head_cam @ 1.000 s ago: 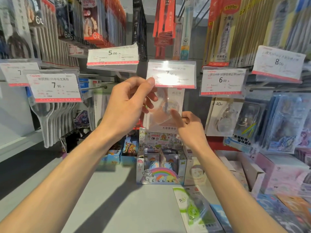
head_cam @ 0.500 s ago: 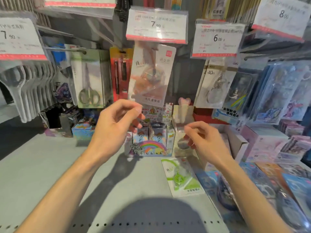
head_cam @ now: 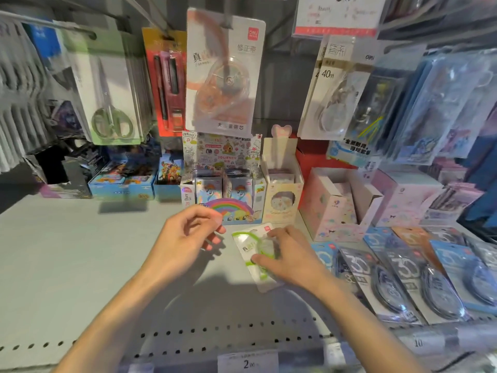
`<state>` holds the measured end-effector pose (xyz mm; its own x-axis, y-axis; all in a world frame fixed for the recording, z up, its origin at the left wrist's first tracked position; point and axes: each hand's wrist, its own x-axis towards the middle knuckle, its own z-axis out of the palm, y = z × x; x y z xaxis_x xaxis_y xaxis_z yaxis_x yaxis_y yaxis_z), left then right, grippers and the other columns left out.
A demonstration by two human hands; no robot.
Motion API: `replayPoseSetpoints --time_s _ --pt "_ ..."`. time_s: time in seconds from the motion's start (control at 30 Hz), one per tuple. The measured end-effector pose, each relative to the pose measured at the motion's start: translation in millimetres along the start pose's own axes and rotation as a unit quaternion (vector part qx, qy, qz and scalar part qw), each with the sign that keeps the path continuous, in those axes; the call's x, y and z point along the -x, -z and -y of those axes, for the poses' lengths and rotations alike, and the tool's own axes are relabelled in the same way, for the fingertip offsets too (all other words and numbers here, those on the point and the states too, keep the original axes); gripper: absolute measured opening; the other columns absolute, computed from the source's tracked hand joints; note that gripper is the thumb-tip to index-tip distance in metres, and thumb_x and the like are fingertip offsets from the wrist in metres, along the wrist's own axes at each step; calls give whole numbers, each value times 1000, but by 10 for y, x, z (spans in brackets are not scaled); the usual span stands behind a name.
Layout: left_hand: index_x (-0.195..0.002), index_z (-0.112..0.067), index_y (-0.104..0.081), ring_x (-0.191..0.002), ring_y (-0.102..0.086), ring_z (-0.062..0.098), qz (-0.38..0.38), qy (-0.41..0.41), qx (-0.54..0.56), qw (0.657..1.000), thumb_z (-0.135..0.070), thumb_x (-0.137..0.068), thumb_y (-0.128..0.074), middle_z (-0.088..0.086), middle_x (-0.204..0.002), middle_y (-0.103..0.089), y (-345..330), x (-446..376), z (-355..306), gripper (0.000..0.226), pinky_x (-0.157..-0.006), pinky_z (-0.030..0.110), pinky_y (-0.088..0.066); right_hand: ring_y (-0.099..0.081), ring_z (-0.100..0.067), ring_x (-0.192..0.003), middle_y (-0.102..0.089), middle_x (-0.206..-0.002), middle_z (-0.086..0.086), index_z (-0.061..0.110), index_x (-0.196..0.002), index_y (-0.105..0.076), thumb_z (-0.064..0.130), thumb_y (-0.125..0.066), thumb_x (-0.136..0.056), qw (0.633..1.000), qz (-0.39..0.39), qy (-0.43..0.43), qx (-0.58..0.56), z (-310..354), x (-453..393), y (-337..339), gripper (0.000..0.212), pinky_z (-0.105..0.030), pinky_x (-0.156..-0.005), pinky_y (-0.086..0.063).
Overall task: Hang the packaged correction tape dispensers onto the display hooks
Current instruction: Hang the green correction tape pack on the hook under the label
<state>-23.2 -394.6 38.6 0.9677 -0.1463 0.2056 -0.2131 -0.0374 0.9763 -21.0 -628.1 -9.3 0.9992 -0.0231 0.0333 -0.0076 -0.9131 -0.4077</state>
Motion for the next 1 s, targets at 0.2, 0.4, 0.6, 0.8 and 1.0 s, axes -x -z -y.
replayPoseSetpoints --time_s 0.2,0.4,0.6,0.8,1.0 --pt "-93 -10 -73 -61 -69 14 -21 44 -20 999 -8 -98 -64 12 -80 -76 80 2 159 10 -55 22 -55 -43 -17 -136 -48 -146 3 27 -147 -46 49 -71 -85 997 44 43 -52 63 63 -34 70 -32 -110 -39" --pt "-101 -19 -71 -79 -70 11 -49 112 -109 987 -20 -94 -73 2 -94 -73 99 -22 392 8 -74 32 -61 -51 -13 -123 -58 -134 7 29 -140 -52 40 -74 -79 995 -11 44 -89 100 59 -87 66 -23 -93 -39" --pt "-118 -12 -60 -68 -72 20 -37 174 -11 984 -24 -91 -77 12 -91 -78 2 -3 361 34 -60 35 -60 -55 0 -117 -58 -129 20 36 -135 -55 54 -71 -71 972 -61 105 -200 197 106 -32 69 -20 -97 -45" --pt "-105 2 -65 -61 -75 14 -55 97 78 991 3 -96 -64 10 -79 -80 -20 -4 67 10 -53 24 -58 -56 11 -118 -59 -128 25 43 -131 -56 51 -81 -79 948 -78 126 -282 289 117 154 58 -4 -91 -43" --pt "-108 -5 -67 -69 -75 10 -28 -17 51 998 -2 -96 -65 8 -90 -82 85 -49 -310 13 -56 20 -54 -70 -1 -111 -76 -119 17 31 -128 -61 36 -85 -80 906 1 129 -404 396 70 505 54 -20 -91 -56"
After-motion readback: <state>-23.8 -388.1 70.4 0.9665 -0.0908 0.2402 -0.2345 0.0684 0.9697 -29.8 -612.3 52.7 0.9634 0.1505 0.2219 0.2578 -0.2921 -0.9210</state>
